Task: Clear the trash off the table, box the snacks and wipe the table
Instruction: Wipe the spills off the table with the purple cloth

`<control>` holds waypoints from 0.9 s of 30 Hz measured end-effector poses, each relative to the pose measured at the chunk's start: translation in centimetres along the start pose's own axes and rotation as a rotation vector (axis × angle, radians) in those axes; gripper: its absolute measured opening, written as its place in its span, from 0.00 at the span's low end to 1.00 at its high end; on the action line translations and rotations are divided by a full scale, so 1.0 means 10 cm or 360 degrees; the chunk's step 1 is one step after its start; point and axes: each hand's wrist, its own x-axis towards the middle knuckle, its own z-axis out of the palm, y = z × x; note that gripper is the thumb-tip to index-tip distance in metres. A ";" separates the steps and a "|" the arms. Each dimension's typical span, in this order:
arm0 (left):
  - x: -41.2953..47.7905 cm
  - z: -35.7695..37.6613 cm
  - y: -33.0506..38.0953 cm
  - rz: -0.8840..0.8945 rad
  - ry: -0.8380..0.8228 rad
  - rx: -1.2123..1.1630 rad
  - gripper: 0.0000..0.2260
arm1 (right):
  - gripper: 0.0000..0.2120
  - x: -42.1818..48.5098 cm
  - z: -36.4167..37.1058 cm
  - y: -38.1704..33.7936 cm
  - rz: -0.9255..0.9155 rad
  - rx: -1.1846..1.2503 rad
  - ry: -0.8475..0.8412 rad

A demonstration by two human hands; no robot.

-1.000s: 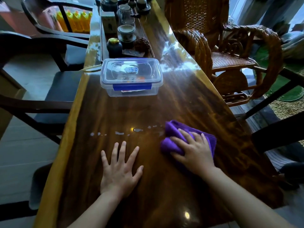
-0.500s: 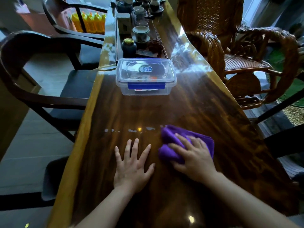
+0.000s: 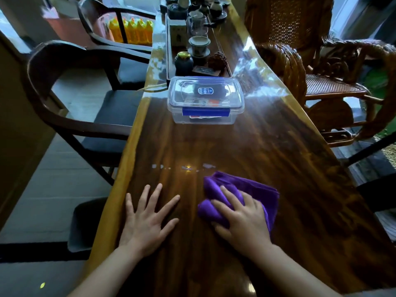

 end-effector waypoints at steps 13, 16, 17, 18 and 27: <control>-0.03 0.06 -0.02 -0.0020 0.0103 0.0002 0.28 | 0.22 1.11 0.03 -0.19 0.0473 0.0053 -0.0126; -0.03 0.07 -0.02 -0.0021 0.0100 -0.0013 0.28 | 0.26 0.40 -0.04 -0.35 0.0163 0.0082 -0.0114; -0.03 0.07 -0.03 -0.0013 0.0110 -0.0011 0.28 | 0.27 0.16 -0.05 -0.38 0.0085 0.0076 -0.0107; -0.02 0.08 -0.03 -0.0003 0.0120 -0.0011 0.28 | 0.28 -0.02 -0.05 -0.40 0.0013 0.0051 -0.0095; -0.02 0.10 -0.03 0.0001 0.0179 -0.0054 0.28 | 0.23 1.35 0.04 -0.05 0.0732 0.0009 -0.0075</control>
